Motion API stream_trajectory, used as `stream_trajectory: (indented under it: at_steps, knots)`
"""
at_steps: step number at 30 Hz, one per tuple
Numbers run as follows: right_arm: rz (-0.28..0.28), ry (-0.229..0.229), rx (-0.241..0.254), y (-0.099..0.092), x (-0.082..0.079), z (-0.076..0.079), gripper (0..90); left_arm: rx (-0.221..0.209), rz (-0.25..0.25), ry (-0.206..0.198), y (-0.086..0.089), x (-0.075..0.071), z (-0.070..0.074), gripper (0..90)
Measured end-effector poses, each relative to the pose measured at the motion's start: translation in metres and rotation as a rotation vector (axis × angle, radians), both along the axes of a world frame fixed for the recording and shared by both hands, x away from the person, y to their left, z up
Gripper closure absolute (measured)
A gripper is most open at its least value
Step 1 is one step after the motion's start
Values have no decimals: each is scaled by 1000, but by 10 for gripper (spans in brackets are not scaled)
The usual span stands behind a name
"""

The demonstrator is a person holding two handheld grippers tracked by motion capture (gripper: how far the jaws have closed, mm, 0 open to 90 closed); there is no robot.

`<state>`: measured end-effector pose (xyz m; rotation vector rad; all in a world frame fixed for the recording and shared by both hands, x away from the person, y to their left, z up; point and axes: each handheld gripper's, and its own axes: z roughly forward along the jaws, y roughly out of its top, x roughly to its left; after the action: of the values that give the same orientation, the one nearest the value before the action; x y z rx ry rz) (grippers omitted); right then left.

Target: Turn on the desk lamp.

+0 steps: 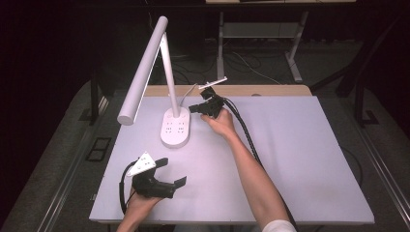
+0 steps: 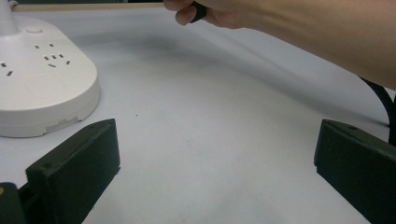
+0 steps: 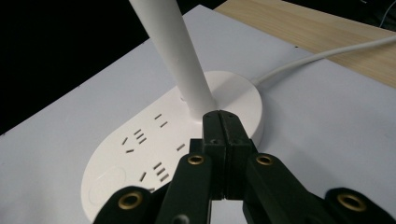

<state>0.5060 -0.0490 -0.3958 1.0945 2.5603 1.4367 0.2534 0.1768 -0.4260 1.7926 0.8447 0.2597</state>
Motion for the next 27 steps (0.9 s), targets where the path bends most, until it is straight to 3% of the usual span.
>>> stream_trajectory:
  at_steps: [12, 13, 14, 23, 25, 26, 27]
  knots:
    - [28, -54, -27, -34, -25, 22, 895, 1, 10, -5, 2, 0, 1, 0]
    - [23, -56, -27, -41, -31, 27, 776, -3, 11, -1, 1, -1, 0, 0]
    - [23, -56, -27, -41, -31, 27, 776, -2, 8, 1, 1, 0, 0, 0]
    - [-10, -85, -38, -74, -61, 42, 379, 16, -6, 1, -4, 0, -1, 0]
    - [-11, -73, -34, -87, -72, 45, 216, 16, -4, -1, -5, 0, -1, 0]
    - [-11, -73, -34, -87, -72, 45, 216, 17, -7, -2, -5, 0, -1, 0]
    - [-8, -72, -37, -91, -76, 45, 150, 18, -7, -2, -6, 1, -1, 0]
